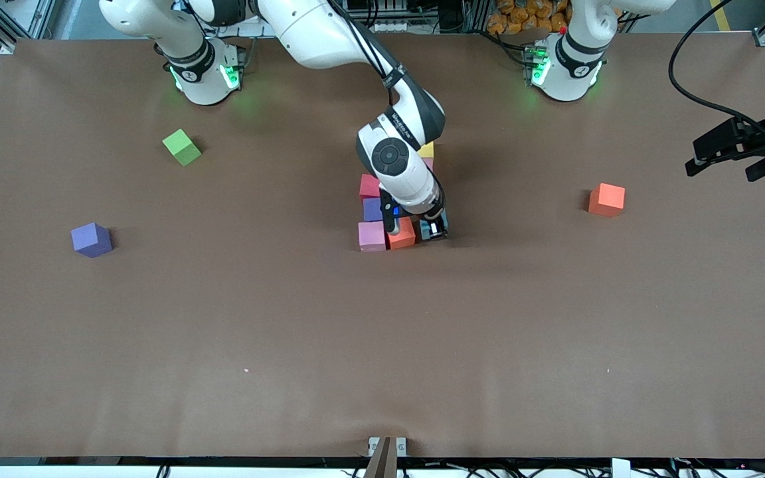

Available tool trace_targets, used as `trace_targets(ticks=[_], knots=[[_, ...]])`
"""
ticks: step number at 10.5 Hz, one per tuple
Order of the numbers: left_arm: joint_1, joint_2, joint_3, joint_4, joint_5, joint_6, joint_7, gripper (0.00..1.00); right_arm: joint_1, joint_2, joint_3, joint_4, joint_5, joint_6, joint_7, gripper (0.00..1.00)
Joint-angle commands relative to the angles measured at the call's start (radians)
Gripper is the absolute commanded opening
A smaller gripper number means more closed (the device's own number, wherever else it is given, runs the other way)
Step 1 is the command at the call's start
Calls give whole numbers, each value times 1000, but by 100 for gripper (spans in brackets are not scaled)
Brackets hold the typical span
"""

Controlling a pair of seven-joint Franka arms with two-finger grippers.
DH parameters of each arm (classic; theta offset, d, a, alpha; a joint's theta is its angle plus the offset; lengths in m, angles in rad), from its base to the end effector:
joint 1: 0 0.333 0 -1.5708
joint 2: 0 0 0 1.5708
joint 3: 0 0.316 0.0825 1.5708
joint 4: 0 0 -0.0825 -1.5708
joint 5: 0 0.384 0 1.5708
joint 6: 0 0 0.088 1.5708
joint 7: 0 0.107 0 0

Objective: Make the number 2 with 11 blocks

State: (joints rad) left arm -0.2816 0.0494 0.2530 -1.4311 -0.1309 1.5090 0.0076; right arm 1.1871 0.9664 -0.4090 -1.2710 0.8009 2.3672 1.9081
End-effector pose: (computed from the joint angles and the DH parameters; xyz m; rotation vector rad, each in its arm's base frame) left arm 0.5626 -0.0349 0.6585 3.0220 -0.0706 0.0434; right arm 0.4755 0.6047 0.2154 -2.1266 1.8866 0.3483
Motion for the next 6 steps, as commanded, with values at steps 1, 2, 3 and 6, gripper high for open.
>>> trace_targets(ticks=[1, 2, 3, 6], knots=[[244, -10, -249, 0, 29, -10, -11, 100, -32, 31, 21, 42, -2, 4, 19, 13], [252, -8, -259, 1, 37, -10, -6, 100, -34, 37, 21, 42, -3, 4, 16, 13], [252, 0, -258, 1, 42, -7, 2, 100, -34, 38, 21, 41, -6, 3, 15, 13], [256, 9, -256, 1, 42, -4, 3, 100, -41, 46, 19, 38, -12, -3, 11, 13]])
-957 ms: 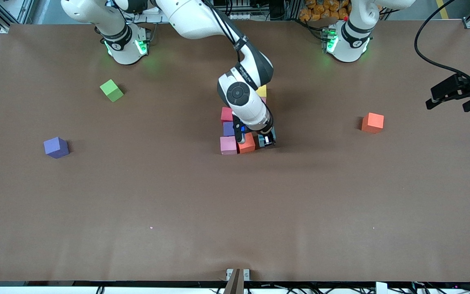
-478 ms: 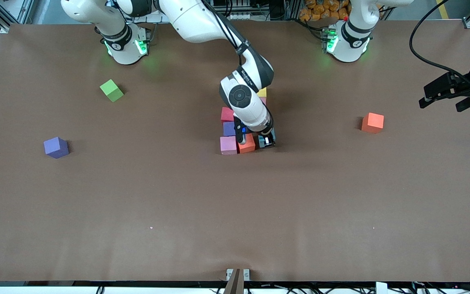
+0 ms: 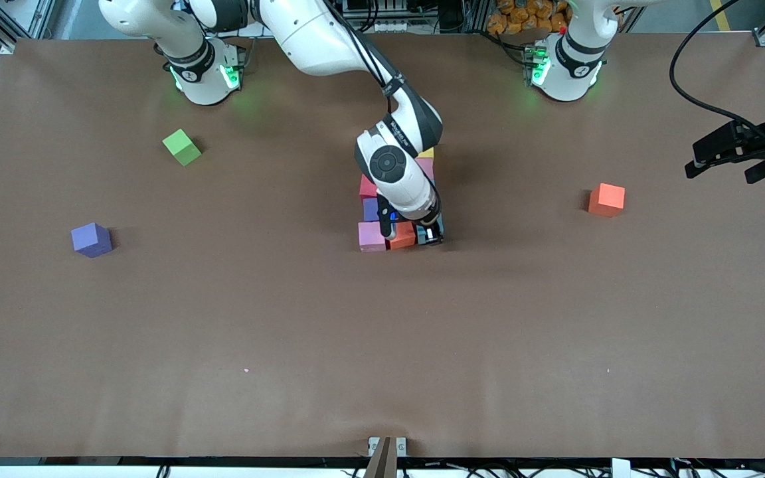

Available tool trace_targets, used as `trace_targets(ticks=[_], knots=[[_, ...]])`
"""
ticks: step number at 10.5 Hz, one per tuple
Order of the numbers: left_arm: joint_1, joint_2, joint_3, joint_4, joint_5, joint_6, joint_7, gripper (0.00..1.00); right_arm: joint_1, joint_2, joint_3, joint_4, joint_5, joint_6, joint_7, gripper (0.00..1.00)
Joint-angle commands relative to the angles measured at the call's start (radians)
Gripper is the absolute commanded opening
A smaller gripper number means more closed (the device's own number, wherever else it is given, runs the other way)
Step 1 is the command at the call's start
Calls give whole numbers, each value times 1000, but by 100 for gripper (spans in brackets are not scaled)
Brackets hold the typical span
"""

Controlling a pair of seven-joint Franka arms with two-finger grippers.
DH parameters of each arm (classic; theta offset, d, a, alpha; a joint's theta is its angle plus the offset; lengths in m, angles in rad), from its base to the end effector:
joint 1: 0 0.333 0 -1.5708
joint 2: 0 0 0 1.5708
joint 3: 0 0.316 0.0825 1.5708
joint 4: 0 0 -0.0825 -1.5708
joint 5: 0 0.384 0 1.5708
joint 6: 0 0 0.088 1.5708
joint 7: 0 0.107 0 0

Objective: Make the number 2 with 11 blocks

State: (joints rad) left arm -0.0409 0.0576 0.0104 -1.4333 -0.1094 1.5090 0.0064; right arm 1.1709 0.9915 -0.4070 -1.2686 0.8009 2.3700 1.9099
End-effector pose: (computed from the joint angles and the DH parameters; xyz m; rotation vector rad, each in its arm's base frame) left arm 0.5660 -0.0297 0.6519 3.0320 -0.0677 0.0255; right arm 0.4835 0.5954 0.1978 -2.1236 1.9189 0.3367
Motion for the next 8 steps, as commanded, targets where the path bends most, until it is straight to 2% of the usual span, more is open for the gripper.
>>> trace_targets(ticks=[1, 8], knots=[[16, 1, -10, 4, 20, -4, 7, 100, -31, 22, 17, 35, -12, -6, 9, 13], [59, 10, -12, -2, 19, 23, 49, 100, -46, 29, 19, 35, -29, -6, 9, 14]])
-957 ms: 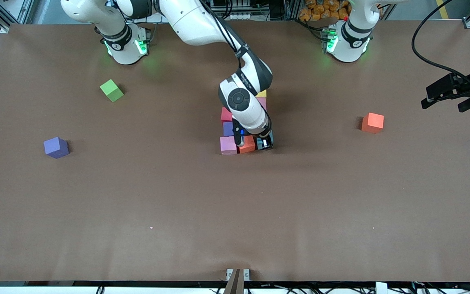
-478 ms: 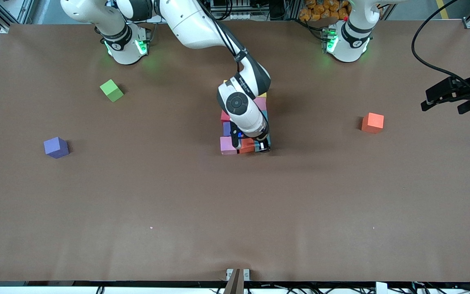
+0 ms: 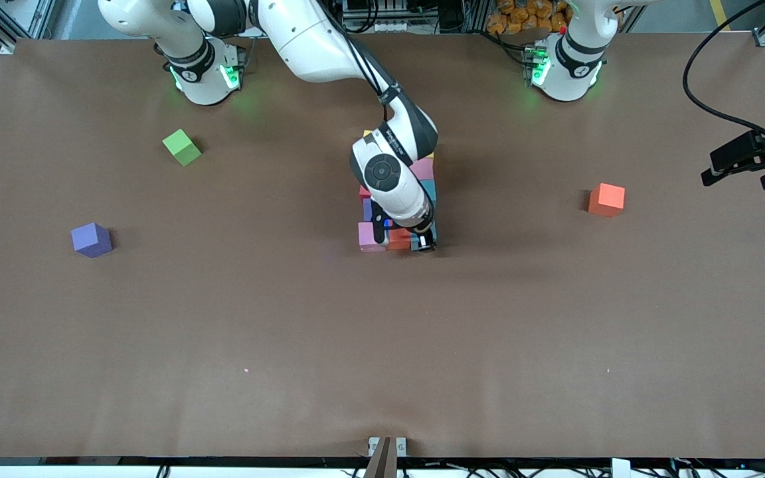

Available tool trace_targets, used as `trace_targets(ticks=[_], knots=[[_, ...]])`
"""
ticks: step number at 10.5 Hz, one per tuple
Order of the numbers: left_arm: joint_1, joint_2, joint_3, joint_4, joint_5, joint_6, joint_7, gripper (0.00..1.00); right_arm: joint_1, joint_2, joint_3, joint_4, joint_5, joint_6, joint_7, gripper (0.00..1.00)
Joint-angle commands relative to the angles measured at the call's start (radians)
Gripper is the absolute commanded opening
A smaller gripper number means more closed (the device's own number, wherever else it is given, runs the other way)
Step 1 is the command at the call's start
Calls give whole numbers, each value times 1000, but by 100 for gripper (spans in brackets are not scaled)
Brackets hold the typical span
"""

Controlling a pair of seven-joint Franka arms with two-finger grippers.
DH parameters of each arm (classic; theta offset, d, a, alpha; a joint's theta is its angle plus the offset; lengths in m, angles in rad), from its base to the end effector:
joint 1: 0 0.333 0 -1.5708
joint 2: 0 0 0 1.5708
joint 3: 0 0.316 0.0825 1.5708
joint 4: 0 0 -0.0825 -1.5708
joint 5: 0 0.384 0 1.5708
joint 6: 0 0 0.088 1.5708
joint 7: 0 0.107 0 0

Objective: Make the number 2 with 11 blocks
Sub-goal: 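Open the right gripper to release the cyan cube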

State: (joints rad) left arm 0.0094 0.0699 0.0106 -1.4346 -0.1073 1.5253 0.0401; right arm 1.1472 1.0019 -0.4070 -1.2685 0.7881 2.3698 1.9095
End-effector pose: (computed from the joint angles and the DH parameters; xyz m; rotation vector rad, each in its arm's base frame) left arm 0.5724 -0.0007 0.6457 3.0354 -0.0397 0.0364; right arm 0.4969 0.5823 0.1902 -2.1176 1.9434 0.3150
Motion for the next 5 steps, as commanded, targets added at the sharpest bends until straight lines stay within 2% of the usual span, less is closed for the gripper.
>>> trace_targets(ticks=[1, 5], knots=[[9, -2, -12, -1, 17, 7, 15, 100, -23, 18, 19, 35, -15, -6, 10, 14], [11, 5, -14, -3, 17, 7, 15, 100, -23, 27, 19, 35, -15, -1, 13, 15]])
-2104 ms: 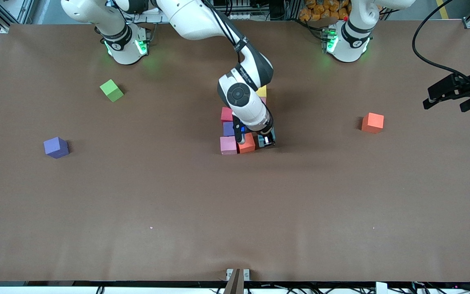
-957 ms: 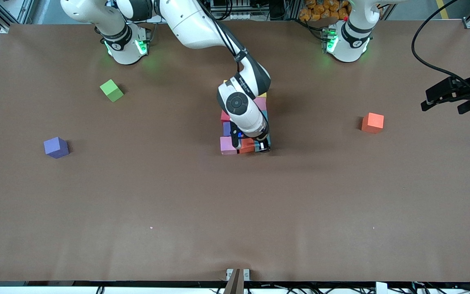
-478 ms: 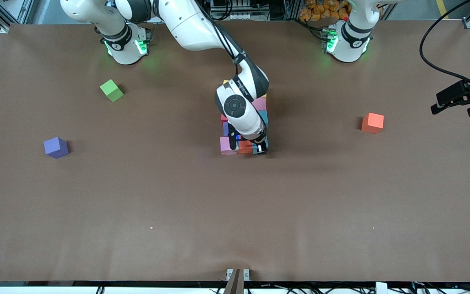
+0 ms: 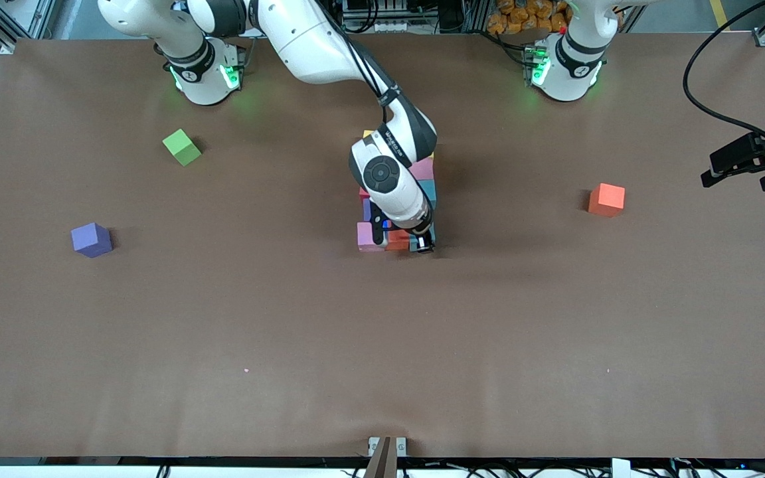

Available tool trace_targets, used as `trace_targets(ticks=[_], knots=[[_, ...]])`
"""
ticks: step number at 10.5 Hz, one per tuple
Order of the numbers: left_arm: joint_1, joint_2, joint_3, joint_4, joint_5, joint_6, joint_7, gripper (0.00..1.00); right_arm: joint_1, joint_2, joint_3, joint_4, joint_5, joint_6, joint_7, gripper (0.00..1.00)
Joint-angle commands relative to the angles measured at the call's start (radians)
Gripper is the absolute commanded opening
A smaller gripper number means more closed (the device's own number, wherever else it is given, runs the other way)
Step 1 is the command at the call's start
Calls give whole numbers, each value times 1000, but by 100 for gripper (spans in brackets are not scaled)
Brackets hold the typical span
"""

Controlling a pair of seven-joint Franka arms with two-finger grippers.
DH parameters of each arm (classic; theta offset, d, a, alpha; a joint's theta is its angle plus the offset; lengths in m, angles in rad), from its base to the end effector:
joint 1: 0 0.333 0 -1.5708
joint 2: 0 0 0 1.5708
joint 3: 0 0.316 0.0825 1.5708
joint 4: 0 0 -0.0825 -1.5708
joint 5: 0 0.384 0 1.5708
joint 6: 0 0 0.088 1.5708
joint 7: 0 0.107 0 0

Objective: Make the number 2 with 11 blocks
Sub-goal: 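Open the right gripper to release the cyan cube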

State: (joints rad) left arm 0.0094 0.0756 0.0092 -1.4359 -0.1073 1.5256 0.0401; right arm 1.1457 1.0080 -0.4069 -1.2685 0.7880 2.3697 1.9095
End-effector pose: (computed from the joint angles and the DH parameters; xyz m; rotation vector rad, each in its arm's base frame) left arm 0.5742 -0.0014 0.6419 3.0352 -0.0412 0.0261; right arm 0.4974 0.5808 0.1857 -2.1204 1.9494 0.3126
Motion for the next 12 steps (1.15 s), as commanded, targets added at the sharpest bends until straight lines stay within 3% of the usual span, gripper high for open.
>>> trace_targets(ticks=[1, 2, 3, 4, 12], knots=[[11, 0, -11, -1, 17, 7, 15, 100, -21, 24, 19, 35, -15, -1, 13, 17], [11, 0, -12, -1, 17, 7, 15, 100, -20, 24, 19, 35, -15, 0, 14, 21], [11, 0, -12, -1, 17, 7, 15, 100, -21, 24, 19, 37, -15, 0, 14, 52], [11, 1, -11, -1, 17, 7, 15, 100, -20, 24, 19, 37, -15, 0, 13, 100], [4, 9, -14, 2, 18, 5, -2, 100, -18, -54, 7, 40, -18, -62, 9, 100]])
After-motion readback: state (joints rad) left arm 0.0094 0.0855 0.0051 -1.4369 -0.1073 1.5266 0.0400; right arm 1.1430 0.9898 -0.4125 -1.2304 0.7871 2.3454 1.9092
